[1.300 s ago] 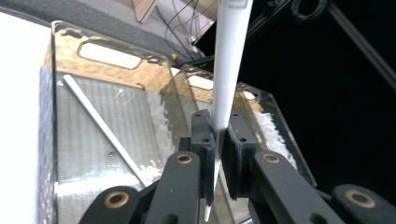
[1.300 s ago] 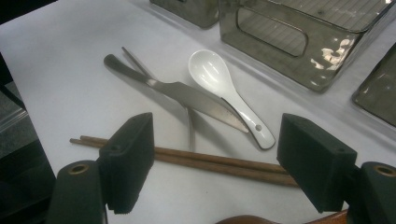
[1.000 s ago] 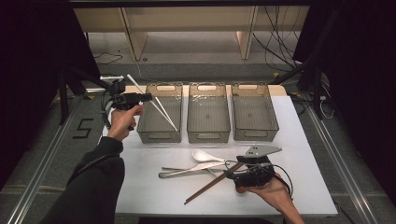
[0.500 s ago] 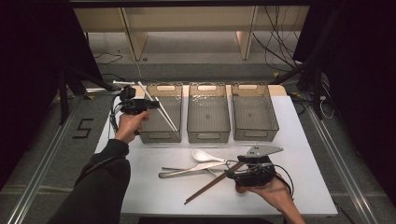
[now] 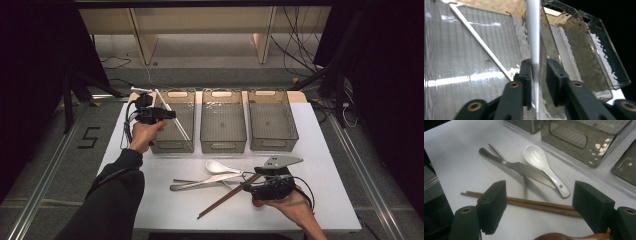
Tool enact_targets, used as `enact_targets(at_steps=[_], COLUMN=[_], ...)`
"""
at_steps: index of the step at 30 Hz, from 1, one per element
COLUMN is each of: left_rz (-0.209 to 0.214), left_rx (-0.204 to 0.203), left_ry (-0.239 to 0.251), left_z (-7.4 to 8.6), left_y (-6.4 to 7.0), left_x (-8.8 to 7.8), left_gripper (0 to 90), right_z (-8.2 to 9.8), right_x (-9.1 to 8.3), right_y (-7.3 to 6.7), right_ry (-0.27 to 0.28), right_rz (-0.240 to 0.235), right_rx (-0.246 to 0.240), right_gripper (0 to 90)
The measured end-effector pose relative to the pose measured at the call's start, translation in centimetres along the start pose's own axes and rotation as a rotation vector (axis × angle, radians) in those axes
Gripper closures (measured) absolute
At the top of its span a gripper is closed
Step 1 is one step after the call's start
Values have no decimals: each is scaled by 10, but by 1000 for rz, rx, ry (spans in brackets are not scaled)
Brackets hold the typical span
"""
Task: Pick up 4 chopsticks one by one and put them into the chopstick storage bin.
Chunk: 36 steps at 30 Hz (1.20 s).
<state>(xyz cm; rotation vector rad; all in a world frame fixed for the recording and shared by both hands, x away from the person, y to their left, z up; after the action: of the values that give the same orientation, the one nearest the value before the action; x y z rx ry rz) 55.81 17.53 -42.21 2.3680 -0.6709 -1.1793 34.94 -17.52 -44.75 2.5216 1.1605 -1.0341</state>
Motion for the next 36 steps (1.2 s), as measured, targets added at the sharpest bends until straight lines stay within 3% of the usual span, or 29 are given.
enact_targets(at_steps=[9,14,17,24,29,36], left_rz=[-62,-50,-27,51,82,122], left_rx=[7,28,37,114,191,276], left_ry=[-21,-14,-6,12,6,-39], left_z=[1,3,5,17,39,77], left_y=[0,5,11,29,42,60], left_x=[9,6,1,-27,-44,-51], left_gripper=[570,489,426,317,292,278], right_z=[0,0,0,0,1,2], right_x=[1,-1,-2,-5,-7,-7], right_y=[-1,0,2,7,10,12], right_ry=[-2,2,1,7,9,-1], right_rz=[-1,2,8,20,30,44], right_rx=[-2,-2,0,2,14,0], right_gripper=[285,285,285,285,285,285])
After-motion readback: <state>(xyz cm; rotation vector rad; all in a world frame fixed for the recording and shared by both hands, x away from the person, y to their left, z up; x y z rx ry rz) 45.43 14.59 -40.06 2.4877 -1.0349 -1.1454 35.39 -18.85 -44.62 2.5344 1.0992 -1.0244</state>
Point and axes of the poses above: each handheld gripper's, and its own axes: x roughly forward along the jaws, z roughly out of its underside, y roughly to its right, the point moved 4 cm from there along x, roughly forward along the jaws, and after that the axes turned 1 degree about -y, right-handed, at the moved point
